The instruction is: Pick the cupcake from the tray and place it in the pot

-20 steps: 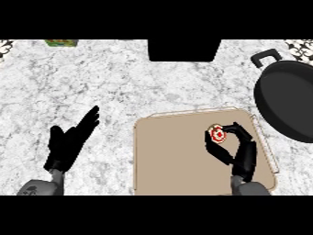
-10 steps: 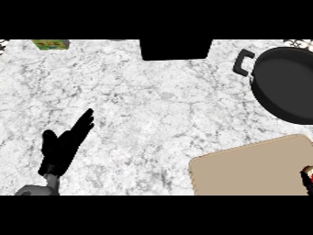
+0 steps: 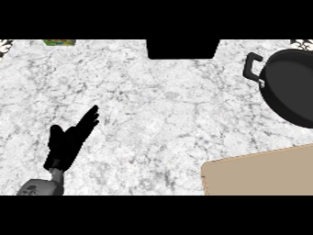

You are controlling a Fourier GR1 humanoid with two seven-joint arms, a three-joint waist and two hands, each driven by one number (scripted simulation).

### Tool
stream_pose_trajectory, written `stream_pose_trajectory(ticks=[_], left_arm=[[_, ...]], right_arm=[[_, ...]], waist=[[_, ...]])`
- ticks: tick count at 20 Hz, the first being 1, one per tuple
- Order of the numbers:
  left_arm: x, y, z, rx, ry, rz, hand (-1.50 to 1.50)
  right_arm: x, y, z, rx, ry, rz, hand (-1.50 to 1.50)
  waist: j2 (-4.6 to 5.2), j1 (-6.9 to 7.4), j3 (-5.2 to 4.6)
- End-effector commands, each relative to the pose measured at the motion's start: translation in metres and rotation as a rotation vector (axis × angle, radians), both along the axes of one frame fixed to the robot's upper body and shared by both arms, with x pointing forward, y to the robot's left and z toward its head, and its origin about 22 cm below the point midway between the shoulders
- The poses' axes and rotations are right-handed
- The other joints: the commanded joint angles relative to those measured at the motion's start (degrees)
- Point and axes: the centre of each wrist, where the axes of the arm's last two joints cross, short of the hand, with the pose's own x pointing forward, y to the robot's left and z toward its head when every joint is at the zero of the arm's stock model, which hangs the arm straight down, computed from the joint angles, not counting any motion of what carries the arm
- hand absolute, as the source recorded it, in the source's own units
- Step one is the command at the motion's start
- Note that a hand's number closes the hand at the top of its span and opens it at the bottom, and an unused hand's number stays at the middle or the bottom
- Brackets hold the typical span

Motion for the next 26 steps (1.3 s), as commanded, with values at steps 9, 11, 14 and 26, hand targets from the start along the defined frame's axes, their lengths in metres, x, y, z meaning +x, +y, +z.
stream_pose_trajectory(ticks=[9,11,14,26], left_arm=[[0.0,0.003,-0.002,-0.001,0.001,-0.007,0.0],[0.009,0.014,-0.006,-0.007,-0.012,-0.001,0.0],[0.003,-0.007,0.002,-0.009,-0.004,-0.016,0.0],[0.013,-0.009,0.004,-0.016,-0.014,-0.056,0.0]], right_arm=[[0.048,0.007,0.102,-0.272,0.039,-0.048,1.5],[0.055,0.017,0.11,-0.272,0.073,-0.049,1.5],[0.089,0.01,0.162,-0.318,0.107,-0.063,1.5],[0.188,0.042,0.207,-0.43,0.36,-0.03,1.5]], waist=[[0.04,0.17,-0.18],[0.1,0.07,-0.14],[0.09,1.01,-0.13],[0.49,2.41,0.0]])
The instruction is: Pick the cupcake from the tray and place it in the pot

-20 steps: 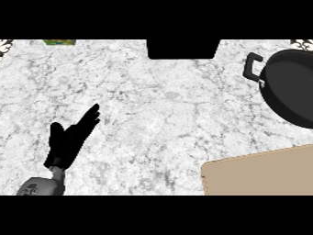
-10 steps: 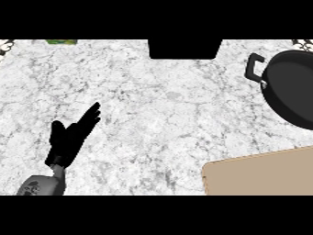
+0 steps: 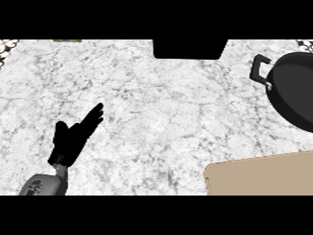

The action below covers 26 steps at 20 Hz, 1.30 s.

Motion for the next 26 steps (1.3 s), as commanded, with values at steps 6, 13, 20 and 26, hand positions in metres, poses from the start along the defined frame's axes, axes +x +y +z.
stream_pose_trajectory(ticks=[6,13,20,26], left_arm=[[0.012,-0.008,0.006,0.0,0.005,-0.013,0.0],[-0.004,-0.017,0.001,-0.018,-0.015,-0.03,0.0],[0.011,-0.015,0.005,-0.011,-0.007,-0.025,0.0],[0.002,-0.001,0.005,0.002,-0.02,0.002,0.0]], right_arm=[[0.063,0.022,-0.005,-0.222,0.228,-0.033,1.5],[0.103,0.046,-0.026,-0.333,0.509,-0.102,1.5],[0.127,0.05,-0.053,-0.099,0.842,-0.152,-1.5],[0.146,0.075,-0.057,0.045,0.5,-0.052,-1.5]], waist=[[0.42,1.52,0.05],[0.4,2.33,0.06],[0.8,2.03,0.16],[0.29,0.52,0.25]])
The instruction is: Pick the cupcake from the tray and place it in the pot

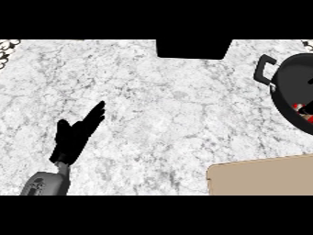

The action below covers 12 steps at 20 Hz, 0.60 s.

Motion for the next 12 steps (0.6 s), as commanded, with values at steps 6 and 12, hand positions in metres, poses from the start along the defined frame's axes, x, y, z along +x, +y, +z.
stream_pose_trajectory(ticks=[6,12], left_arm=[[-0.008,0.003,-0.005,-0.009,0.01,0.032,0.0],[-0.013,0.006,-0.016,-0.01,0.023,0.039,0.0]], right_arm=[[0.018,0.014,0.026,0.257,-0.666,-0.09,-1.5],[-0.001,-0.03,0.039,0.287,-0.955,-0.299,-1.5]], waist=[[-0.59,-1.89,0.11],[-0.41,-2.46,-0.01]])
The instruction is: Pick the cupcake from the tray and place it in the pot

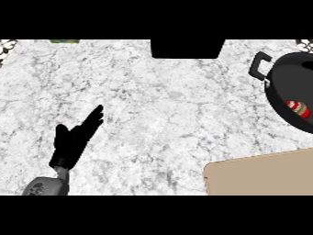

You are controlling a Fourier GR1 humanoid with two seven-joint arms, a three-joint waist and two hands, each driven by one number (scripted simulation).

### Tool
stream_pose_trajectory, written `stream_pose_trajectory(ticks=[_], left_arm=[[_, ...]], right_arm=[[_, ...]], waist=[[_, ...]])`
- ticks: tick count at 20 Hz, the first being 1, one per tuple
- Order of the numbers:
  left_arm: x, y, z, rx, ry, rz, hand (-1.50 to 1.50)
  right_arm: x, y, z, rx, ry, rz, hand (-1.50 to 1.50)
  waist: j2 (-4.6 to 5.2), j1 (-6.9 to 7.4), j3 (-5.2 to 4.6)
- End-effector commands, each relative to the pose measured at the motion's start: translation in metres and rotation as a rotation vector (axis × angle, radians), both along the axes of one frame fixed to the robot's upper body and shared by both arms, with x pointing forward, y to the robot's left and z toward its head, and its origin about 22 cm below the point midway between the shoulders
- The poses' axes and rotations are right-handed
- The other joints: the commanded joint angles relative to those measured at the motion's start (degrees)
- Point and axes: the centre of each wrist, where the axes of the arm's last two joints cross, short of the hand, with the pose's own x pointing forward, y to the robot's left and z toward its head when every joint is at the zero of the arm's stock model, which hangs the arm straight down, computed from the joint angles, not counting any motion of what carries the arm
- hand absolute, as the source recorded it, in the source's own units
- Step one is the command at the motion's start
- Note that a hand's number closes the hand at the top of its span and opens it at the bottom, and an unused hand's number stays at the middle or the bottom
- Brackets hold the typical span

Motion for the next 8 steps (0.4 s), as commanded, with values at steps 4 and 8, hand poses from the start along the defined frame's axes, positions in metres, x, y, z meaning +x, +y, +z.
stream_pose_trajectory(ticks=[4,8], left_arm=[[-0.001,0.016,-0.01,-0.012,0.016,0.036,0.0],[0.004,0.023,-0.005,0.006,-0.007,0.045,0.0]], right_arm=[[-0.029,-0.044,0.011,0.098,-0.299,-0.145,-1.5],[-0.065,-0.085,0.01,0.105,-0.393,-0.15,-1.5]], waist=[[-0.41,-1.64,-0.14],[-0.36,-1.64,-0.13]])
